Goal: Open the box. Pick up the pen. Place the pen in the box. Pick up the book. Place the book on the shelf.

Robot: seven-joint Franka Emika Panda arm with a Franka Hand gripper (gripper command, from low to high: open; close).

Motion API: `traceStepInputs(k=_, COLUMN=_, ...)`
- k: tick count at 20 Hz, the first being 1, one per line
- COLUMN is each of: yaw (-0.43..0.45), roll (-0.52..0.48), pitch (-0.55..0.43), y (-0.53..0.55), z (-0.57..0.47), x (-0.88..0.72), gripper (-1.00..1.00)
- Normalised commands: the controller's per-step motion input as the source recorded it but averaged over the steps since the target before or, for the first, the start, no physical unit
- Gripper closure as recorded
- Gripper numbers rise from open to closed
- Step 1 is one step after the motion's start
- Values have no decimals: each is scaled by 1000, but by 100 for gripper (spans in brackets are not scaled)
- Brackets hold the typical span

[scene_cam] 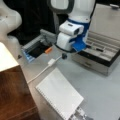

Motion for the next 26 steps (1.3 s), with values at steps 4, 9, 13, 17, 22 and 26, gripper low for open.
traceStepInputs(k=4, yaw=78, roll=-369, pitch=22, y=-60, z=-149, x=43, gripper=-100)
traceStepInputs(k=9, yaw=1, roll=-500, pitch=86, y=-7, z=-180, x=65, gripper=-100)
traceStepInputs(k=13, yaw=-2, roll=-562, pitch=110, y=33, z=-182, x=127, gripper=-100)
traceStepInputs(k=17, yaw=-17, roll=-573, pitch=110, y=53, z=-140, x=177, gripper=-100)
traceStepInputs(k=22, yaw=-29, roll=-672, pitch=170, y=104, z=-65, x=188, gripper=-100)
traceStepInputs(k=26, yaw=-14, roll=-602, pitch=122, y=79, z=-62, x=250, gripper=-100)
